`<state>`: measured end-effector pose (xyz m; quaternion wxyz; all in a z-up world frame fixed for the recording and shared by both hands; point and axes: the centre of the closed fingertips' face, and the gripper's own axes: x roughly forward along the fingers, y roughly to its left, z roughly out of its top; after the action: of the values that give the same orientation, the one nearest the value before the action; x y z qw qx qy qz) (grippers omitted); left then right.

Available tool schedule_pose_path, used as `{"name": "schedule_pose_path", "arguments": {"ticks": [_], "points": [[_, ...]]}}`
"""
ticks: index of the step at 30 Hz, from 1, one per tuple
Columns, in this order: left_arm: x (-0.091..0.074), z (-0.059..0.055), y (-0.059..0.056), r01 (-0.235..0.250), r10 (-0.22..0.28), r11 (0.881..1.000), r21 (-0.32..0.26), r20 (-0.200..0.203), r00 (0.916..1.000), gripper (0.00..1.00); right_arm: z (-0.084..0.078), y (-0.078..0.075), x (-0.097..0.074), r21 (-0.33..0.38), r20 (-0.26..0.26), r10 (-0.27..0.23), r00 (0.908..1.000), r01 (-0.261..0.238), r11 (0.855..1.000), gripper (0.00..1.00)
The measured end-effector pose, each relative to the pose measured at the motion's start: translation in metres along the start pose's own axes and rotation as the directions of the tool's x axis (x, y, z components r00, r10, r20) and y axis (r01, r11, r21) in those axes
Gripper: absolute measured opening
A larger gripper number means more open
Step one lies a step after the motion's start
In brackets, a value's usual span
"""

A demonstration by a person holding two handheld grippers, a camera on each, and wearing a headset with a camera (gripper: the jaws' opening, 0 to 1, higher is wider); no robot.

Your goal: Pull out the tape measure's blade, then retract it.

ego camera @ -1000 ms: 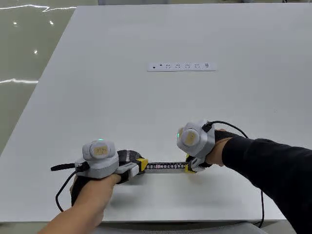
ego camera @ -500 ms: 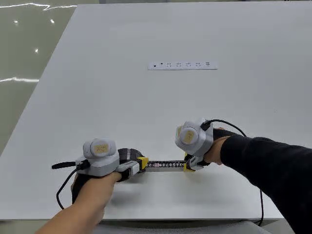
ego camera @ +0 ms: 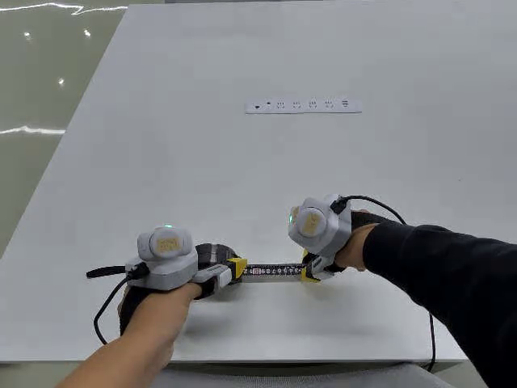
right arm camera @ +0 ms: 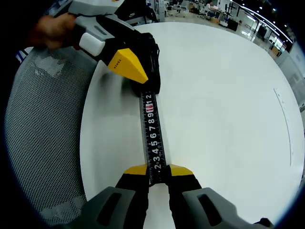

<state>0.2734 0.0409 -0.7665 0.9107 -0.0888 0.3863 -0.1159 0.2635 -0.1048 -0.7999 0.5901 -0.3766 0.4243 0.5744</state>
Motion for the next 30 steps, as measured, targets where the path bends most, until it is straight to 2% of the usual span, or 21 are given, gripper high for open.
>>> {"name": "schedule_pose_path", "arguments": {"ticks": [19,23,30], "points": [[0.000,0.000,0.000,0.002,-0.002,1.000,-0.002,0.000,1.0000,0.60,0.006,0.002,0.002,-0.022,0.019,0.006,0.9998,-0.005,1.000,0.10],[0.000,0.000,0.000,0.003,-0.003,1.000,-0.001,0.000,1.0000,0.60,0.008,0.001,0.003,0.011,0.038,0.013,0.9992,-0.013,1.000,0.10],[0.000,-0.001,0.000,0.003,-0.003,1.000,-0.001,-0.001,1.0000,0.60,0.012,0.004,0.005,0.000,0.042,0.008,0.9991,-0.008,1.000,0.10]]}}
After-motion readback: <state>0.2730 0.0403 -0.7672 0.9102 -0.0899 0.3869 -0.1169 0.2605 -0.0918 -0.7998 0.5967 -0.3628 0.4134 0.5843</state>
